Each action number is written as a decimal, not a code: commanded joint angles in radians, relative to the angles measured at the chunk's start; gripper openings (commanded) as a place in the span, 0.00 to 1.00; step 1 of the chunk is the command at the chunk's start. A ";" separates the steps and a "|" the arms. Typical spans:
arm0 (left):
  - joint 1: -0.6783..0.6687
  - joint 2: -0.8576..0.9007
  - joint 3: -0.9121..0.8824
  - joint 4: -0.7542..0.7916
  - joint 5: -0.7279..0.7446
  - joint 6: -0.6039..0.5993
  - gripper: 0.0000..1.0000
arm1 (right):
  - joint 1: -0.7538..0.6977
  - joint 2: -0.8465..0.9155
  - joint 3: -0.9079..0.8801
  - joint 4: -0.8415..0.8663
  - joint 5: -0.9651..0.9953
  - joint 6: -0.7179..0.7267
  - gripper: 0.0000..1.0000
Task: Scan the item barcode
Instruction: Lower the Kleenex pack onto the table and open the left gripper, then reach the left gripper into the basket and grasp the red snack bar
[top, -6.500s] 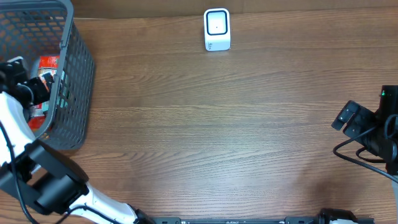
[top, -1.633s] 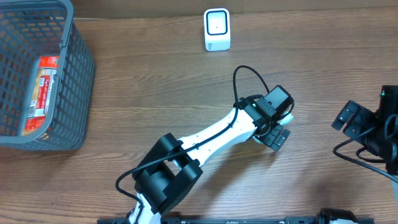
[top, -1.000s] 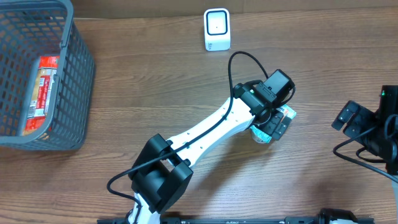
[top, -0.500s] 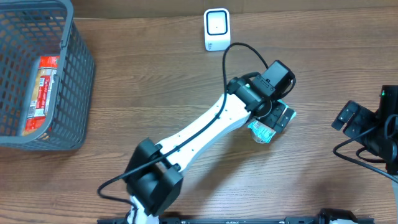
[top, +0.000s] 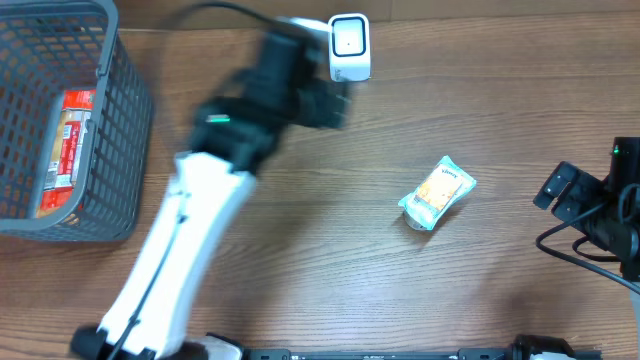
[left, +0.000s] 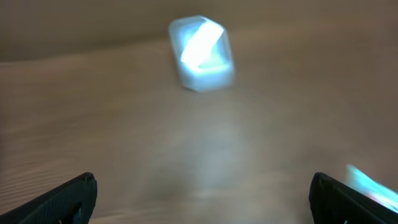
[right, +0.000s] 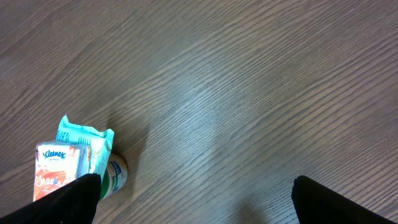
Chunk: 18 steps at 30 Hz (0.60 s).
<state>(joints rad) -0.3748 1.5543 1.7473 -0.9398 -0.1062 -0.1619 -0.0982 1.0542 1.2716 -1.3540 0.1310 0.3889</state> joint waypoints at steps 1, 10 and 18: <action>0.192 -0.062 0.024 0.014 -0.035 0.089 1.00 | -0.005 -0.003 0.019 0.005 0.006 0.005 1.00; 0.683 -0.063 0.024 0.076 -0.012 0.141 0.99 | -0.005 -0.003 0.019 0.005 0.006 0.005 1.00; 0.971 -0.016 0.024 0.155 0.125 0.231 1.00 | -0.005 -0.003 0.019 0.005 0.006 0.005 1.00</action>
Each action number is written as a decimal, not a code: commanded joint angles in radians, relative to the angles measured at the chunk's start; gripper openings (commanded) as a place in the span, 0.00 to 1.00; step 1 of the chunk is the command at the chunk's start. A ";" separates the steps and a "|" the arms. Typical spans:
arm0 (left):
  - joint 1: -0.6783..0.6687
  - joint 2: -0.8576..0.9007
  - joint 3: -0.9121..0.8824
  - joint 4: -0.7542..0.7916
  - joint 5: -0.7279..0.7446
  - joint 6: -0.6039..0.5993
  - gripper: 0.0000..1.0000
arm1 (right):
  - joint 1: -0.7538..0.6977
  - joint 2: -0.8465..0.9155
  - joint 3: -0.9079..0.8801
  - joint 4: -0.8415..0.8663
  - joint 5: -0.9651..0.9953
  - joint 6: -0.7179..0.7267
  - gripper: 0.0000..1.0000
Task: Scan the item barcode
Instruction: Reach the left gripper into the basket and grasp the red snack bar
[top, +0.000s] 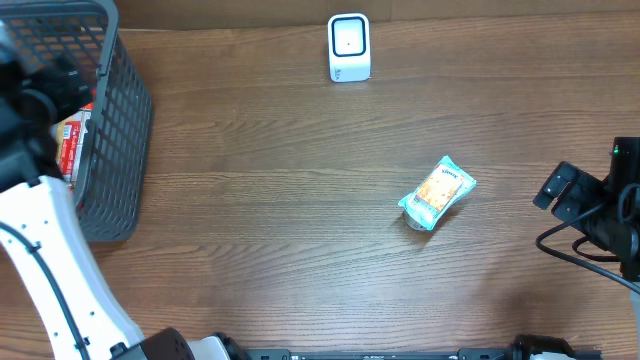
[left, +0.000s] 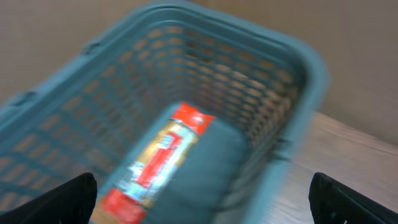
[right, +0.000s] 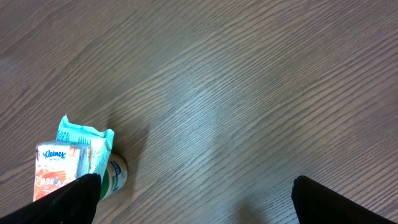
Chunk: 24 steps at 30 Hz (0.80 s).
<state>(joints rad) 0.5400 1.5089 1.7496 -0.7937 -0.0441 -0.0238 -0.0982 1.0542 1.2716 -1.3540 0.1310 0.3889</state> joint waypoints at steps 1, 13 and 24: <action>0.075 0.039 0.021 0.009 0.063 0.134 1.00 | -0.005 -0.003 0.019 0.005 0.006 0.005 1.00; 0.153 0.280 0.021 0.045 0.063 0.340 0.99 | -0.005 -0.003 0.019 0.005 0.006 0.005 1.00; 0.206 0.539 0.021 0.139 0.078 0.406 1.00 | -0.005 -0.003 0.019 0.005 0.006 0.005 1.00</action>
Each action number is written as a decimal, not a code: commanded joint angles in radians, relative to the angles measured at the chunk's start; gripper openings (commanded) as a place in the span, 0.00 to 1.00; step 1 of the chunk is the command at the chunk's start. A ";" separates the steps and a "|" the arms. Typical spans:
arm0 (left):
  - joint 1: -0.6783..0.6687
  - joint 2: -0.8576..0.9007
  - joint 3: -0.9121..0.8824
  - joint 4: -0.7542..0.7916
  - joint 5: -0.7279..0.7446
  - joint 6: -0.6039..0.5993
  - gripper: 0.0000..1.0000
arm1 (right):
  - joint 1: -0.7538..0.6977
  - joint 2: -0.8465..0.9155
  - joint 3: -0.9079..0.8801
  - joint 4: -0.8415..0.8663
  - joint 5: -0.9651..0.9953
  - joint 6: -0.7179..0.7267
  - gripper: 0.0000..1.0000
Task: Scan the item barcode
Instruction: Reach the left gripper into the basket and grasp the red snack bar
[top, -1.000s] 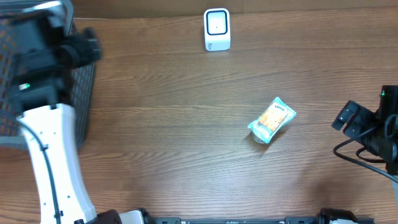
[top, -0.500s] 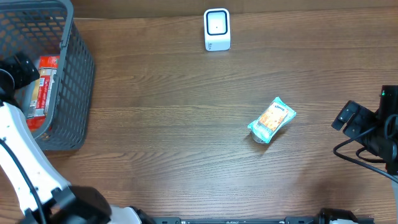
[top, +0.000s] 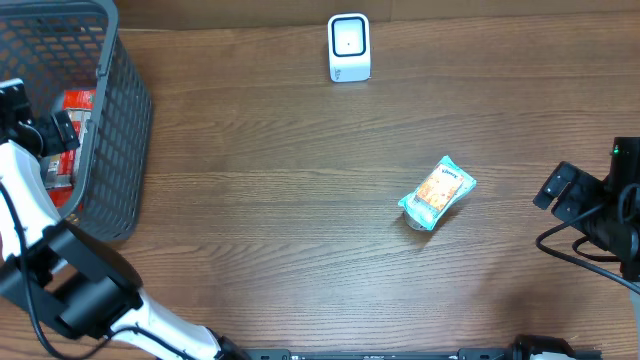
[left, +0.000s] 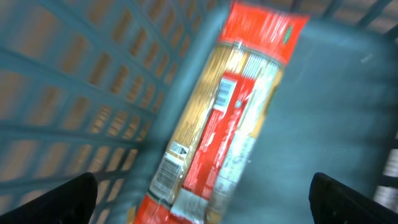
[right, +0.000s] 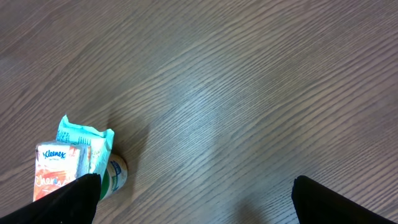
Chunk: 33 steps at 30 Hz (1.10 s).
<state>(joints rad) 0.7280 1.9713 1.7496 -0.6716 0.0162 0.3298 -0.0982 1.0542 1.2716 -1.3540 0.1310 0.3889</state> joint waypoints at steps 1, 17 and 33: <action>0.023 0.099 0.021 0.025 0.036 0.053 1.00 | -0.005 -0.003 0.019 0.005 0.006 0.005 1.00; 0.053 0.241 0.021 0.191 0.237 0.180 1.00 | -0.005 -0.003 0.019 0.005 0.006 0.005 1.00; 0.086 0.364 0.021 0.220 0.281 0.161 1.00 | -0.005 -0.003 0.019 0.005 0.006 0.004 1.00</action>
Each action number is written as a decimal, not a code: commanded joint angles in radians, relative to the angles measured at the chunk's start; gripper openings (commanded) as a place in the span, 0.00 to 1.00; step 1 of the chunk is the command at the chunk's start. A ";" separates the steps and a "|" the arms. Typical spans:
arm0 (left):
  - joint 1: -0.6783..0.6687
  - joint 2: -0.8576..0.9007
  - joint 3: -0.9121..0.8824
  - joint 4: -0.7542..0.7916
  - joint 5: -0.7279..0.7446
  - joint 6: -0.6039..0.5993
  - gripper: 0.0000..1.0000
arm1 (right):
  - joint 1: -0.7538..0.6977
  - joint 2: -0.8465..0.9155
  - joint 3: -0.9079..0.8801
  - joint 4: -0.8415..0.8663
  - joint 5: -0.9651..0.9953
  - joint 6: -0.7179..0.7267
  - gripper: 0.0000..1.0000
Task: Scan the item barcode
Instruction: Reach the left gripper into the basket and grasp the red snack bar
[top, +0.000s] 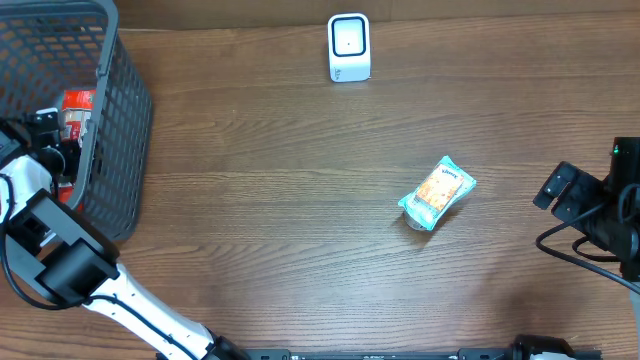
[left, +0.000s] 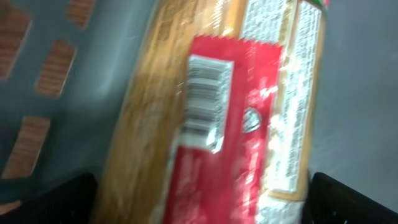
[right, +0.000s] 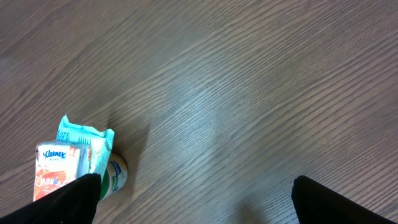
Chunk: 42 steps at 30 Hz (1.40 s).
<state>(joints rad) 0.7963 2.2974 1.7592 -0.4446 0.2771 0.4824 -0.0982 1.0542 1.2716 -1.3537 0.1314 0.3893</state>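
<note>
A red and yellow pasta packet (left: 217, 124) lies in the grey basket (top: 120, 120); its white barcode label (left: 202, 102) faces up. My left gripper (left: 202, 205) is open low over the packet, one fingertip (left: 62, 202) on each side of it. Overhead the packet (top: 72, 110) shows through the basket wall beside the left arm (top: 30, 180). The white scanner (top: 349, 46) stands at the table's far edge. My right gripper (right: 193, 199) hangs open over bare wood at the right.
A Kleenex tissue packet (top: 437, 192) lies right of the table's middle, with a small green-capped tube (right: 112, 174) against it, near my right gripper's left fingertip. The basket wall (left: 37, 74) rises close on the left of the pasta packet.
My left gripper has come lower into the basket: the pasta packet now fills the left wrist view and lies between the open fingers. The right arm and the tissue packet are unchanged.
My left arm was near the scanner at the table's far edge. Then it was at the basket, looking in from above the rim. After that it was inside, over the pasta packet, and now it is close down on the packet. The right arm stayed still.
</note>
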 joint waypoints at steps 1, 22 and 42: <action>0.021 0.037 0.011 -0.005 0.032 -0.014 1.00 | -0.005 -0.003 0.019 0.005 0.006 0.004 1.00; 0.000 0.037 -0.023 -0.082 0.035 -0.082 0.36 | -0.005 -0.003 0.019 0.005 0.006 0.004 1.00; 0.000 -0.314 0.058 -0.026 0.139 -0.148 0.04 | -0.005 -0.003 0.019 0.005 0.006 0.004 1.00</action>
<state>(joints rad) 0.8043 2.1876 1.7756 -0.5087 0.3382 0.3923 -0.0982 1.0542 1.2716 -1.3537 0.1310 0.3893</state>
